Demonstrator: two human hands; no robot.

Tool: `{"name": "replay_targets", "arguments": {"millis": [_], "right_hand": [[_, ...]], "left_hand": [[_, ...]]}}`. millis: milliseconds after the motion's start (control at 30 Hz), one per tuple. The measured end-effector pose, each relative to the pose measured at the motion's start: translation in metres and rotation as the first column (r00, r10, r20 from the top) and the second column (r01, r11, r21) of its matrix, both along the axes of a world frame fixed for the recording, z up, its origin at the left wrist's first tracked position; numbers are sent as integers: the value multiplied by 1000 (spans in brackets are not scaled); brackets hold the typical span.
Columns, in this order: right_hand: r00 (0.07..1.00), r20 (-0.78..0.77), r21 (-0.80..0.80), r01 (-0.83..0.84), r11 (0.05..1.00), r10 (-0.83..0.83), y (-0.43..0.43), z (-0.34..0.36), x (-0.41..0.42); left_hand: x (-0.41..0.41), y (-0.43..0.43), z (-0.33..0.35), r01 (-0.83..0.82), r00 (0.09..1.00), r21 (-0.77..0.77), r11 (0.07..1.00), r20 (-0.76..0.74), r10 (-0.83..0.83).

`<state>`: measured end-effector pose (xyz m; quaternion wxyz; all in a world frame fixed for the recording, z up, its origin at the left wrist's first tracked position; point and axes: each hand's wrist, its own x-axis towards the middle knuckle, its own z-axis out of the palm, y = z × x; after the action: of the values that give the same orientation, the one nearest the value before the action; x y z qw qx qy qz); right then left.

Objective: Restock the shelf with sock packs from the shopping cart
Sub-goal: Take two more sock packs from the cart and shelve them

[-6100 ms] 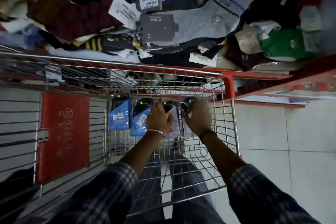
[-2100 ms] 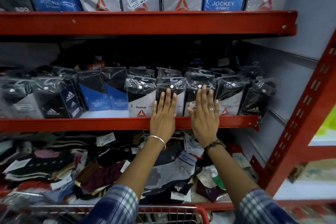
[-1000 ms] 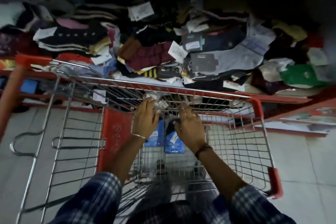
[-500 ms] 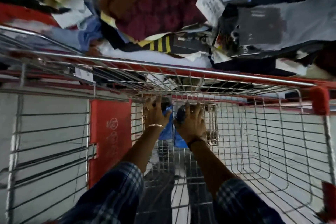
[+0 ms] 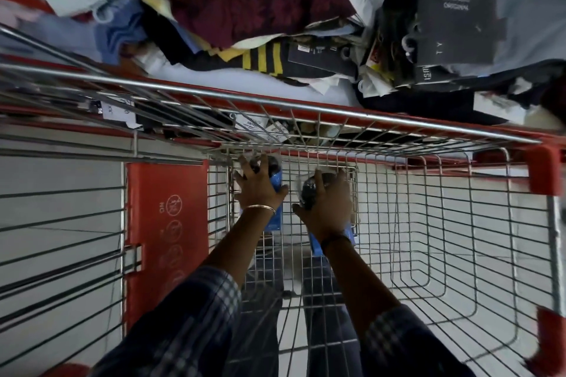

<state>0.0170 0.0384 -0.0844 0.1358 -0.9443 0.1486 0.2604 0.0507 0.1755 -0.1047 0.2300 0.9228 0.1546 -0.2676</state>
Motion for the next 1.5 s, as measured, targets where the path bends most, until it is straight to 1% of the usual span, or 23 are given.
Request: {"name": "replay_targets", "arguments": {"millis": [67, 167, 333, 433, 533, 600, 667, 767, 833, 933, 1033, 1100, 1200, 1267, 1433, 1500], "right_hand": [[1000, -23, -13, 2, 1000, -2, 2, -4, 4], [1000, -6, -7, 10, 1000, -10, 1, -3, 6], [989, 129, 102, 55, 993, -68, -9, 15, -5], [973, 217, 149, 51, 988, -83, -13, 35, -13], [954, 285, 185, 37, 982, -90, -14, 64, -16], [936, 338, 194, 29, 981, -94, -16, 89, -19], [913, 391, 207, 32, 978, -113, -20, 110, -19], [889, 444, 228, 13, 974, -116, -27, 149, -20], [864, 491, 224, 4, 975, -116, -32, 177, -19], [816, 566, 219, -10, 976, -119, -40, 216, -16], [750, 652, 218, -42, 975, -113, -46, 261, -13], [684, 720, 219, -66, 974, -116, -49, 292, -6], [575, 809, 210, -91, 973, -121, -47, 335, 5], [497, 858, 208, -106, 972, -130, -43, 363, 14], [298, 942, 207, -158, 965, -153, -32, 425, 36], [238, 961, 185, -177, 967, -141, -28, 449, 47]], "left_hand": [[1, 0, -1, 27, 1000, 26, 999, 1, -27], [-2, 1, 2, 54, 998, 70, 996, 21, -55], [-21, 2, 15, 77, 993, 77, 994, 83, -84], [-34, 1, 34, 77, 985, 34, 997, 155, -81], [-42, -2, 64, 59, 973, 8, 998, 223, -59], [-47, -4, 90, 54, 954, 8, 999, 295, -54], [-51, -5, 112, 54, 928, 8, 998, 370, -53], [-57, -6, 151, 77, 865, -14, 997, 498, -60], [-60, -7, 179, 76, 830, -37, 996, 556, -43], [-61, -10, 219, 70, 754, -50, 996, 657, -20], [-57, -8, 263, 72, 628, -61, 996, 778, 2], [-49, -7, 291, 74, 538, -49, 996, 843, 2], [-37, -5, 329, 28, 442, -33, 999, 897, 17], [-27, -4, 355, 4, 373, -57, 998, 927, 51], [5, 3, 416, 1, 169, -81, 997, 982, 79], [20, 6, 440, 8, 91, -87, 996, 992, 86]]}}
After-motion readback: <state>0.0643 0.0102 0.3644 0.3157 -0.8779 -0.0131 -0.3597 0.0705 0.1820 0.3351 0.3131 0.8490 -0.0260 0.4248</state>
